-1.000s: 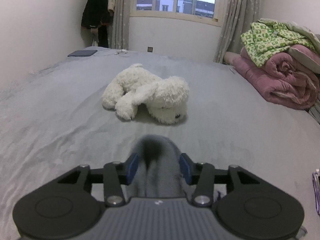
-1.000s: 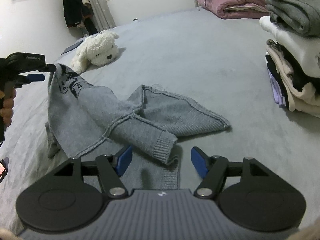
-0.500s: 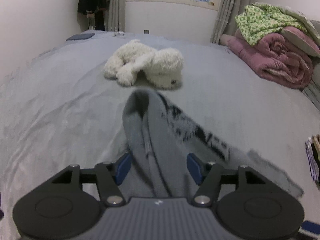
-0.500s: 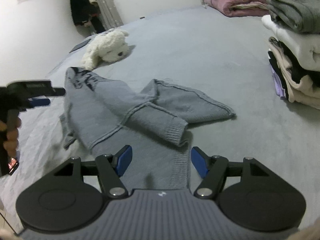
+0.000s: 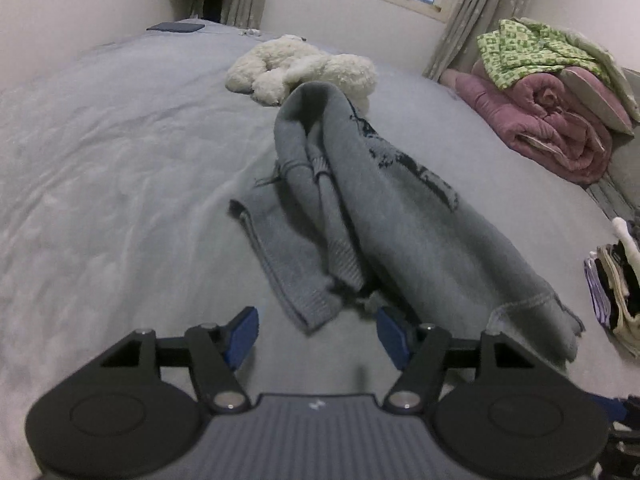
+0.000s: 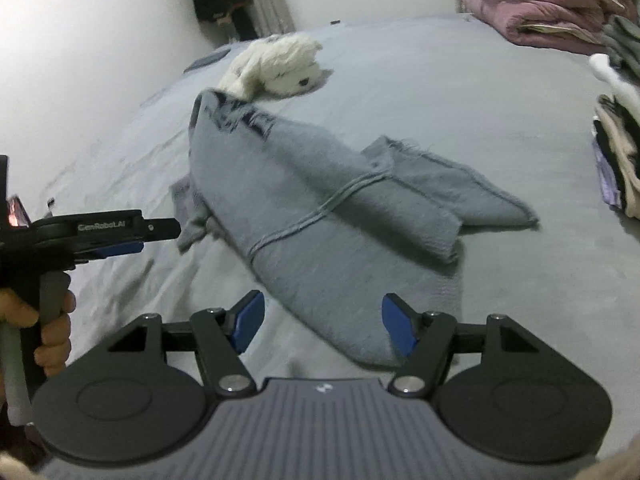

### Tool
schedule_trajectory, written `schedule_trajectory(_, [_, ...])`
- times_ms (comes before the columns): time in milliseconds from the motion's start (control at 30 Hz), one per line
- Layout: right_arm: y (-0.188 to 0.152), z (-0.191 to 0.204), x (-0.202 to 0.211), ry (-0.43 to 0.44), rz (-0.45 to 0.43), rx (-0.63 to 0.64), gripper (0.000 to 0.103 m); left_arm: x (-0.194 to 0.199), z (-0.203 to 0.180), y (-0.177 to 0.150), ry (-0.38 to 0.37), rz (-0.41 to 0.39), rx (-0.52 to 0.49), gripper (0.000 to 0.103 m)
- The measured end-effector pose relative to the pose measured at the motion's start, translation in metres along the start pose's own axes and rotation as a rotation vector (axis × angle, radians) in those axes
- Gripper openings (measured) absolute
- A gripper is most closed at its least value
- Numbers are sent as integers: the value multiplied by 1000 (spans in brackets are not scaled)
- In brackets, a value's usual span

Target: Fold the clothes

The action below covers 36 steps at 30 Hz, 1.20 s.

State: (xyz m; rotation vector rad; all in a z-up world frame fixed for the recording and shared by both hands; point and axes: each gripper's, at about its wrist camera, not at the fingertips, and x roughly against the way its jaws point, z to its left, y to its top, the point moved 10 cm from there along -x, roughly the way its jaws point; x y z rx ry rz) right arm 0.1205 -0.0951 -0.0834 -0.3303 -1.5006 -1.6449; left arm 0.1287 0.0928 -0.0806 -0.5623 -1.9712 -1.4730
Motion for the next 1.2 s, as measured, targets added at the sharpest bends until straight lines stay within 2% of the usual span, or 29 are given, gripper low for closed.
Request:
schedule_trajectory(33, [-2, 2, -3, -5, 8, 7, 69, 0, 0, 0, 16, 4, -12, 66])
schedule_trajectory(200, [-8, 1, -19, -62, 29, 34, 69, 6, -5, 10, -22, -56, -13, 66])
schedule_trajectory(267, [-8, -4, -23, -95, 24, 25, 62, 3, -6, 7, -38, -43, -16, 66])
schedule_trajectory(333, [-7, -6, -26, -108, 25, 27, 36, 0, -6, 4, -63, -20, -4, 66])
schedule_trajectory(367, [-6, -6, -26, -108, 28, 27, 30, -2, -6, 2, -75, -7, 2, 66])
schedule_trajectory(433, [-5, -7, -26, -107, 33, 25, 7, -4, -8, -2, -106, 16, 11, 66])
schedule_trajectory(533, [-4, -3, -25, -80, 49, 4, 7, -3, -9, -7, -147, 36, 15, 66])
schedule_trajectory(1033, [-9, 93, -1, 276, 109, 48, 7, 13, -14, -16, -465, 172, 208, 65])
schedule_trajectory(1133, [-10, 102, -1, 306, 124, 57, 7, 14, -19, -19, -518, 201, 247, 64])
schedule_trajectory(1200, [-12, 105, -4, 312, 138, 67, 7, 13, -22, -20, -538, 222, 263, 59])
